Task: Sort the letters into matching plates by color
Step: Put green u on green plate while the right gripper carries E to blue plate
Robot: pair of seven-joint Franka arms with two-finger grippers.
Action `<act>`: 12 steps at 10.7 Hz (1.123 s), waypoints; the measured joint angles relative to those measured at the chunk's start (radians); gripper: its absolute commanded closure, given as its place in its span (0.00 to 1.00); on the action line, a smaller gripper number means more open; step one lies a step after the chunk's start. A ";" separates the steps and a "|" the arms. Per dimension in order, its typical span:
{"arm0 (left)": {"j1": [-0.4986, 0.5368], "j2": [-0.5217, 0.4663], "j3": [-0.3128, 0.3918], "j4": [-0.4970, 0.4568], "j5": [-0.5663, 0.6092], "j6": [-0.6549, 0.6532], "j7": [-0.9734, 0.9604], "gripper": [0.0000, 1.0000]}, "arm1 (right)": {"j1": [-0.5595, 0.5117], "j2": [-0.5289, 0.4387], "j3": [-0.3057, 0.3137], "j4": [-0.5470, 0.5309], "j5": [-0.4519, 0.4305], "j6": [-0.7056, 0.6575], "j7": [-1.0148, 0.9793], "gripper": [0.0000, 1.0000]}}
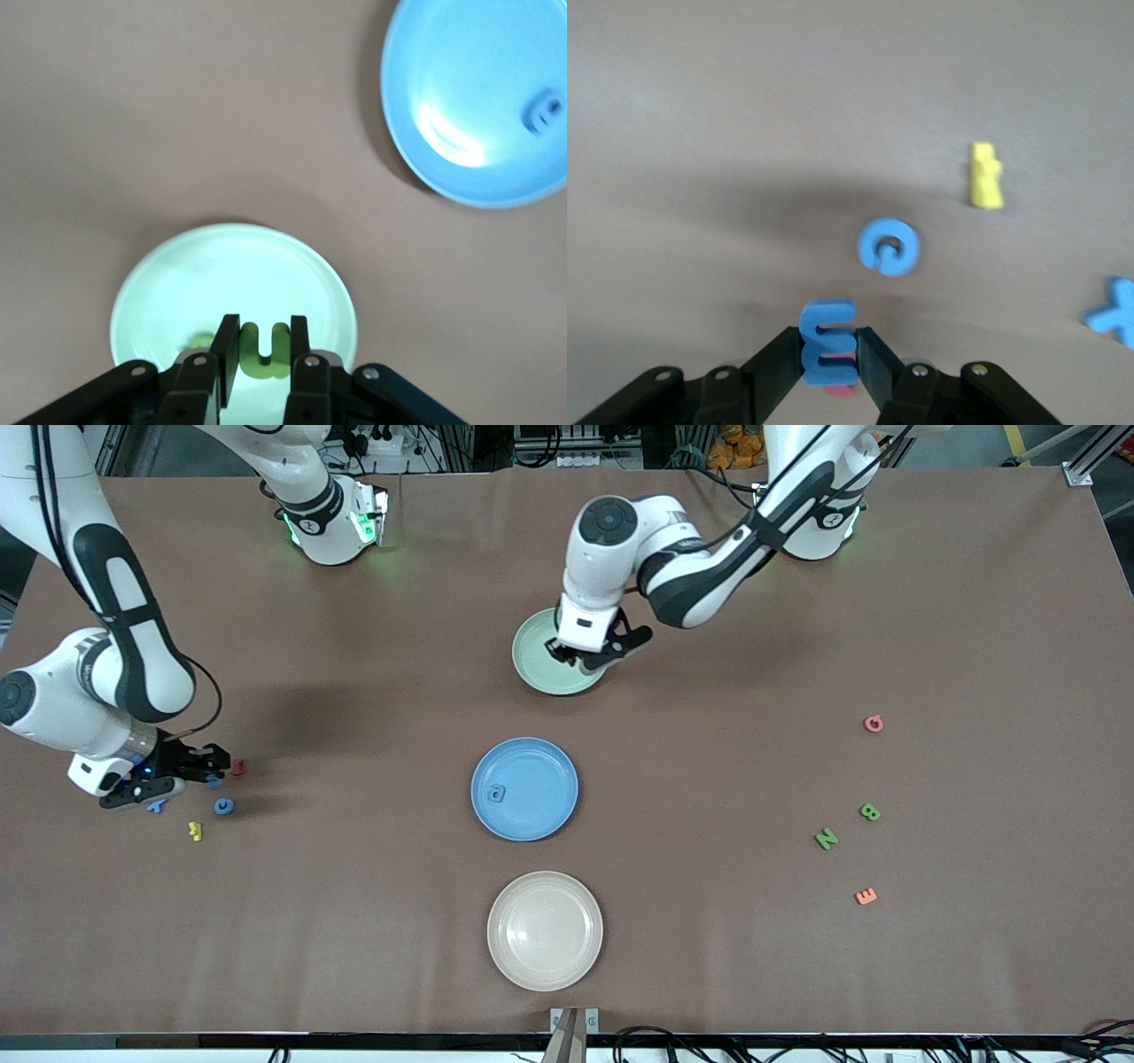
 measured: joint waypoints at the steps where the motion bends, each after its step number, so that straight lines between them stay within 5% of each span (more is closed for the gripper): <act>1: -0.028 0.015 0.001 0.022 0.000 -0.007 -0.006 0.25 | 0.024 -0.002 0.010 0.005 0.000 0.000 0.046 0.89; 2: -0.051 0.035 0.007 0.032 0.000 -0.010 -0.011 0.00 | 0.054 -0.004 0.015 0.008 0.000 0.000 0.094 0.89; 9: -0.073 0.087 0.040 0.053 0.000 -0.077 -0.012 0.00 | 0.382 0.008 0.023 0.140 0.001 0.003 0.576 0.88; 12: -0.063 0.082 0.130 0.072 0.000 -0.110 0.028 0.00 | 0.517 0.086 0.023 0.248 0.001 0.002 0.708 0.88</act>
